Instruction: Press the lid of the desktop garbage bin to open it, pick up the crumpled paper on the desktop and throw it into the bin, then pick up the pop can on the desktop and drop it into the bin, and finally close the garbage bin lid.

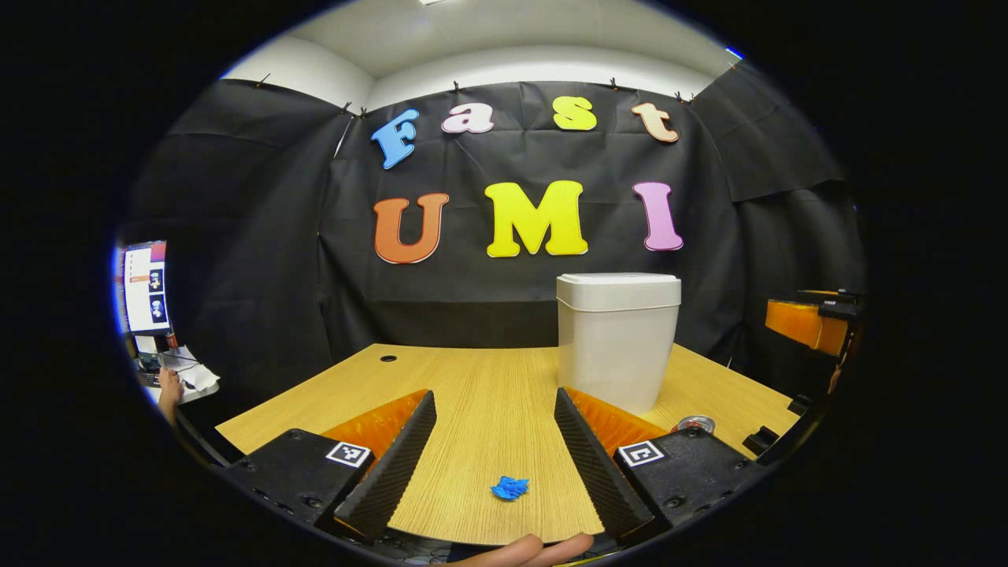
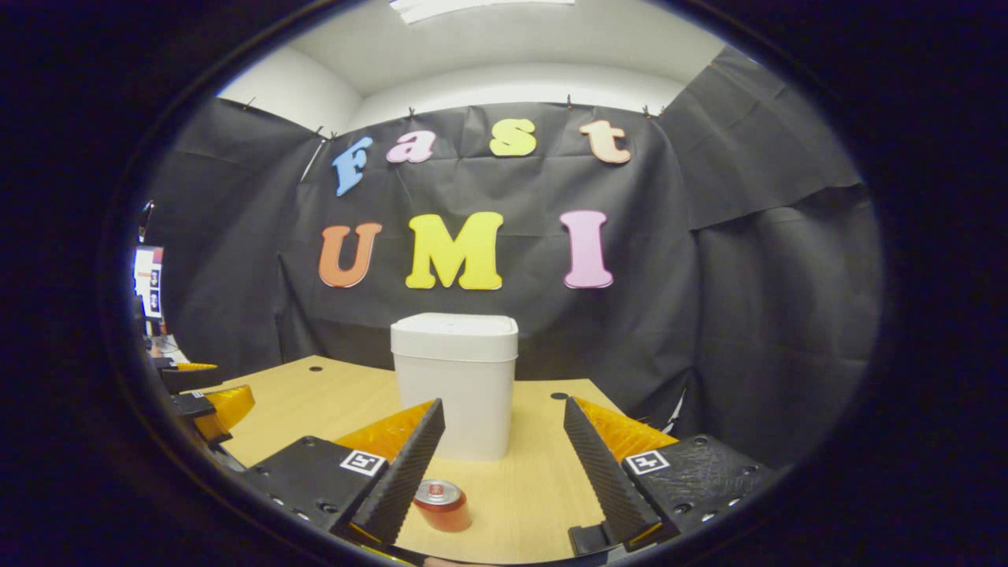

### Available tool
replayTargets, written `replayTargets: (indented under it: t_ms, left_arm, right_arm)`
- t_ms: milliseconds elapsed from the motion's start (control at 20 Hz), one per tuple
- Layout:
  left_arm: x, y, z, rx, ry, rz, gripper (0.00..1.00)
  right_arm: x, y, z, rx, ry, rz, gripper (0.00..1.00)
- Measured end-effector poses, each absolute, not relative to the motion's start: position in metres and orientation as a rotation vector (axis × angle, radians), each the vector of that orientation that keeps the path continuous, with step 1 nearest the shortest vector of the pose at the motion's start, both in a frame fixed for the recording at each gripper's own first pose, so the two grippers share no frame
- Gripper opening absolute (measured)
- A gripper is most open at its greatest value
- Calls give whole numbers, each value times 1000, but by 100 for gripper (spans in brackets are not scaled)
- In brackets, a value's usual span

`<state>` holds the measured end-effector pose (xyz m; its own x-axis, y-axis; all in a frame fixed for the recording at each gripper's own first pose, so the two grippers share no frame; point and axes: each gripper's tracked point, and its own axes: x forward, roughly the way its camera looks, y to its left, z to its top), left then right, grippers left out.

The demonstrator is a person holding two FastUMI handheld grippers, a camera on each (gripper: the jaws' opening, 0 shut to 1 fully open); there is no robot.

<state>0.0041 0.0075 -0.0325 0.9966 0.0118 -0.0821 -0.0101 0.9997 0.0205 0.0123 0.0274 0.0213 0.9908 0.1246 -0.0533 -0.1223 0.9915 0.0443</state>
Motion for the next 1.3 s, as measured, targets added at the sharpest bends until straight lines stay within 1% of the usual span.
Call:
replayTargets:
  t_ms: [100,150,200,300,350,400,450,500,600,650,700,750,800,850,900,950,1000,1100,1150,1300]
  left_arm:
    - [2,9,-31,26,79,15,98]
    - [2,7,-31,14,82,4,98]
    - [1,2,-32,-9,89,-23,98]
    - [-3,-6,-31,-60,104,-63,98]
    - [-3,-3,-28,-65,98,-58,98]
    - [-4,2,-25,-56,91,-46,98]
    - [-4,6,-24,-44,90,-34,98]
    - [-5,10,-24,-34,91,-25,98]
    - [-9,14,-20,-27,80,-13,98]
    - [-9,16,-17,-26,75,-13,98]
    - [-10,17,-16,-28,73,-14,98]
    - [-9,17,-16,-30,73,-14,98]
    - [-10,19,-17,-30,76,-13,98]
    - [-11,21,-15,-31,78,-11,98]
    - [-12,21,-15,-32,81,-14,98]
    - [-14,21,-14,-33,81,-21,98]
    - [-17,22,-10,-33,72,-27,98]
    - [-19,25,-2,-31,50,-27,98]
    - [-22,29,1,-25,40,-25,98]
    - [-28,36,15,-13,0,-26,98]
  right_arm:
    - [19,34,34,42,61,150,90]
    - [24,34,39,59,75,146,91]
    - [29,36,42,76,92,153,83]
    - [36,53,48,108,148,229,72]
    - [40,57,53,115,172,251,73]
    - [45,57,58,114,191,261,66]
    - [48,57,64,114,206,272,66]
    - [54,61,66,123,228,290,51]
    - [61,68,71,129,268,329,37]
    - [68,71,77,124,267,342,34]
    - [76,62,79,112,274,315,36]
    - [82,57,84,116,285,292,20]
    - [91,60,84,135,292,307,5]
    - [97,64,90,153,293,323,5]
    - [104,61,94,168,295,312,5]
    - [115,58,102,197,291,302,0]
    - [123,56,107,214,291,299,0]
    - [147,47,115,212,277,247,0]
    - [158,50,121,211,269,245,0]
    - [180,77,119,250,321,282,0]
